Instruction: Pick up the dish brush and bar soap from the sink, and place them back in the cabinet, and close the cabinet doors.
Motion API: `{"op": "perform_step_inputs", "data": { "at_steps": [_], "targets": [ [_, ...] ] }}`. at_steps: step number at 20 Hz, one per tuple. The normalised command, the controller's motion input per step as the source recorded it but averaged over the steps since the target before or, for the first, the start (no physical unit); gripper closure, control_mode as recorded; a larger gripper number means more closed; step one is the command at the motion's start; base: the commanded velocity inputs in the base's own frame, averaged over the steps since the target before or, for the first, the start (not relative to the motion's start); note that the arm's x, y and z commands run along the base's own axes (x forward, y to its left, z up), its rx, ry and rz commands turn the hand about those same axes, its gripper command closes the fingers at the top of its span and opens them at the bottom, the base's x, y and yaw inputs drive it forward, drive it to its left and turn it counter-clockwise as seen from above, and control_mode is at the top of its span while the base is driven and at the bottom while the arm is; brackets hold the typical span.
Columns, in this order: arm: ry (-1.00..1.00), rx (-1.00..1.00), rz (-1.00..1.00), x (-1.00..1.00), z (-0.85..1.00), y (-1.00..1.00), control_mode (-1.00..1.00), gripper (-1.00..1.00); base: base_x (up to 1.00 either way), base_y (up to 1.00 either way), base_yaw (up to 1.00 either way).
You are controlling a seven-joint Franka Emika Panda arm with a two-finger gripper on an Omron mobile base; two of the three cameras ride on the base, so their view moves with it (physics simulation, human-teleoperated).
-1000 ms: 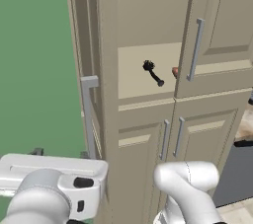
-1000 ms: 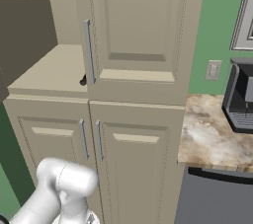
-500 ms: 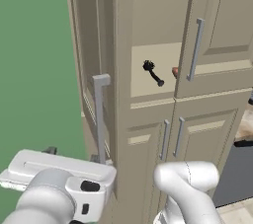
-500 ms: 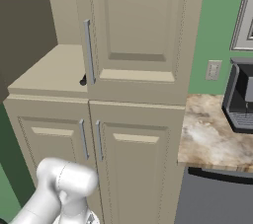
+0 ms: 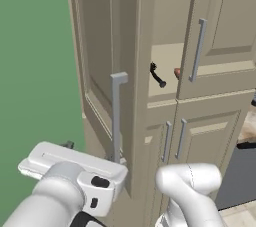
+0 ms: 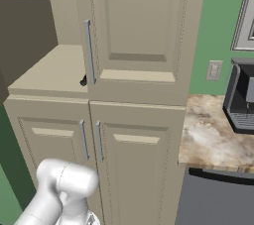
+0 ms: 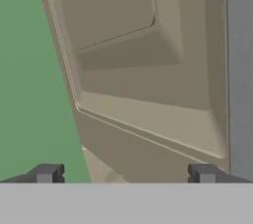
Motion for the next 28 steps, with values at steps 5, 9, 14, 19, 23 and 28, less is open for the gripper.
{"op": "perform_step_inputs", "data": {
  "at_steps": [5, 9, 14, 19, 23, 28],
  "targets": [
    [-0.02, 0.0, -0.11, 0.27, -0.14, -0.16, -1.0, -1.0, 0.0, 0.0, 0.0],
    [-0.02, 0.0, -0.12, 0.35, -0.1, -0.14, -1.0, -1.0, 0.0, 0.0, 0.0],
    [-0.02, 0.0, -0.11, 0.39, -0.06, -0.16, -1.0, -1.0, 0.0, 0.0, 0.0],
    [-0.03, 0.0, -0.11, 0.35, -0.09, -0.24, -1.0, -1.0, 0.0, 0.0, 0.0],
    [-0.03, 0.0, -0.08, 0.32, -0.06, -0.3, -1.0, -1.0, 0.0, 0.0, 0.0],
    [-0.02, 0.0, -0.05, 0.33, -0.04, -0.29, -1.0, -1.0, 0.0, 0.0, 0.0]
  ]
}}
